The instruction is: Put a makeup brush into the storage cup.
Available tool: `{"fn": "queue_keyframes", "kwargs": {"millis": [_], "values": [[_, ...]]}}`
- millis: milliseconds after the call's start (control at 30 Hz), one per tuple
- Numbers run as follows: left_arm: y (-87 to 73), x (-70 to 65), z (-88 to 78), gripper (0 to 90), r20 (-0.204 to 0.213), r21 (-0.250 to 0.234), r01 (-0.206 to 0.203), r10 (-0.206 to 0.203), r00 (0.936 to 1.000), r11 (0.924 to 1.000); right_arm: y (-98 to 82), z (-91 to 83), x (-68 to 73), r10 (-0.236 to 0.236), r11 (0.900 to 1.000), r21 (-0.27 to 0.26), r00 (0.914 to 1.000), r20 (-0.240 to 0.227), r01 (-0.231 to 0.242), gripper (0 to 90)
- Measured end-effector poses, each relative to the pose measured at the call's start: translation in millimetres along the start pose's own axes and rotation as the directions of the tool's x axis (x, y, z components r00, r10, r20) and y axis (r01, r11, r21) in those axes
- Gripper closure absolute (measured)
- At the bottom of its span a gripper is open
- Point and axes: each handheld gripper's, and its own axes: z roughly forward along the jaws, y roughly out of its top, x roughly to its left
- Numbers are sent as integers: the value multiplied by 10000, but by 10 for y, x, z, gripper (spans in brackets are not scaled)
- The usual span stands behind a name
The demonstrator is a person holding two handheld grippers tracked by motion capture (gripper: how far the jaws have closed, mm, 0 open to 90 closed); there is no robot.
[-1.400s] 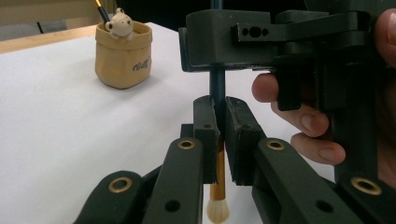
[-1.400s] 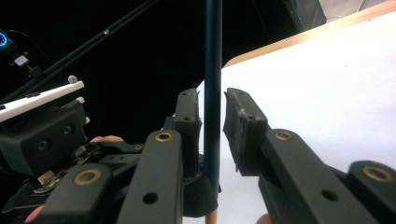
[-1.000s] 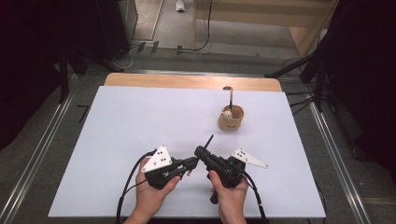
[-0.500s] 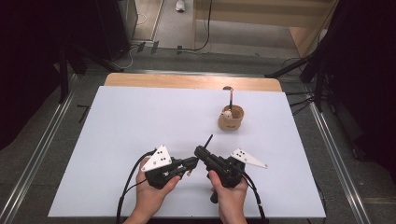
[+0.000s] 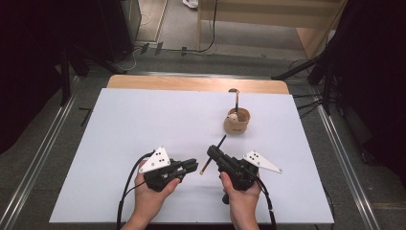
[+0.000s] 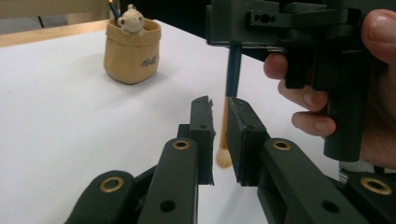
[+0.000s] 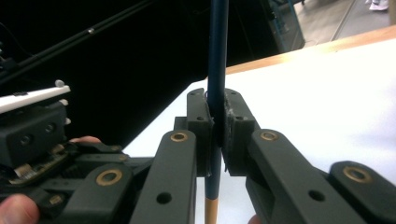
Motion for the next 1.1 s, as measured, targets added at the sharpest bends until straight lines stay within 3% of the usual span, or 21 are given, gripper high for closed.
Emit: {"fn": "queue_keyframes", "kwargs": {"millis": [233,400,700,1100], "values": [[43,60,-108,805,-242,-155,63,-67,9997,9999,35,-29,20,-967,9953,15,9940,505,967,850],[72,96,-167,803,-352,-254,74,-83,9993,9996,54,-35,46,-1752,9845,156,9813,795,1745,849],[104,151,-239,790,-429,-353,202,-218,9988,9992,57,-21,81,-3008,9536,511,9461,1199,2967,849],[149,173,-277,753,-282,-289,246,-254,9993,9993,55,5,88,-4085,9121,1032,9008,1470,3968,850]]}}
